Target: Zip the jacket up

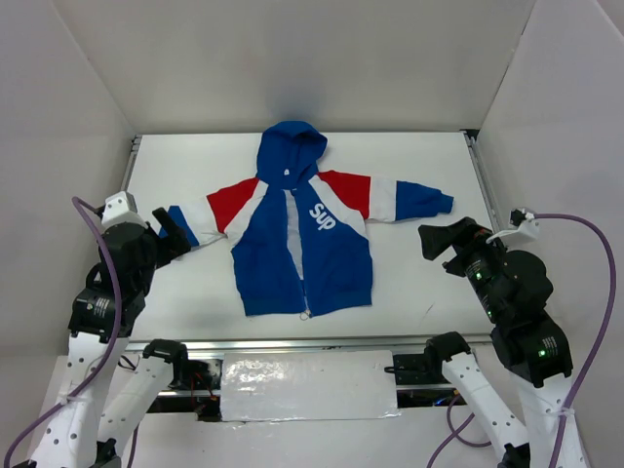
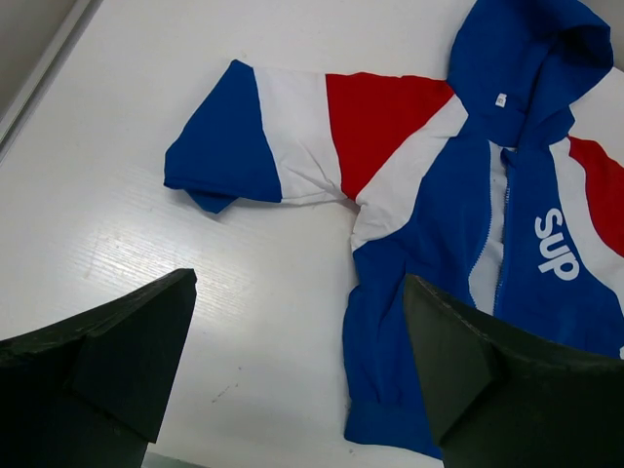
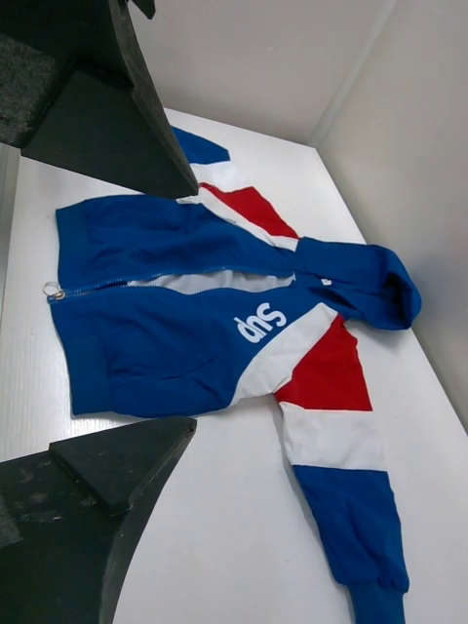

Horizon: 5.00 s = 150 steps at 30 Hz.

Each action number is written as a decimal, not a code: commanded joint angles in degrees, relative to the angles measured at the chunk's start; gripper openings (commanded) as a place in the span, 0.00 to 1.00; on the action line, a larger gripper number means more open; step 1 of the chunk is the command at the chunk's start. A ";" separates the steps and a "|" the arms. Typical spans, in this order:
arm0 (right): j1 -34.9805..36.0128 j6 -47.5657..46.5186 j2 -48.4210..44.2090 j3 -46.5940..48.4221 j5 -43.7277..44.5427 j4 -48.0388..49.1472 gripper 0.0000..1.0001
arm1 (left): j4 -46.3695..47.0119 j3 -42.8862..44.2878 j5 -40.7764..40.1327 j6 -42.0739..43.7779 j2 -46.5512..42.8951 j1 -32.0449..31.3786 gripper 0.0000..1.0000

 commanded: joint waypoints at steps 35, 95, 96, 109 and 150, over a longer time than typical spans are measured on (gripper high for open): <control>0.07 -2.01 4.04 -1.57 -7.09 1.76 1.00 | -1.30 8.73 -12.65 -44.78 55.37 -54.72 0.84; 1.47 -2.80 5.52 -10.61 -23.94 11.33 0.96 | 23.55 -8.82 -0.78 -40.13 51.44 -52.53 0.00; 1.47 -2.54 6.40 -13.14 -29.27 14.21 0.94 | 27.58 -10.15 -0.35 -39.52 47.59 -52.44 0.00; 16.15 10.19 21.97 -33.47 -38.47 49.28 0.81 | 57.32 -34.16 2.30 -38.19 19.09 -49.10 0.00; 28.90 21.11 55.01 -30.31 -36.97 85.09 0.01 | 70.95 -45.23 9.15 -35.47 10.03 -48.31 0.00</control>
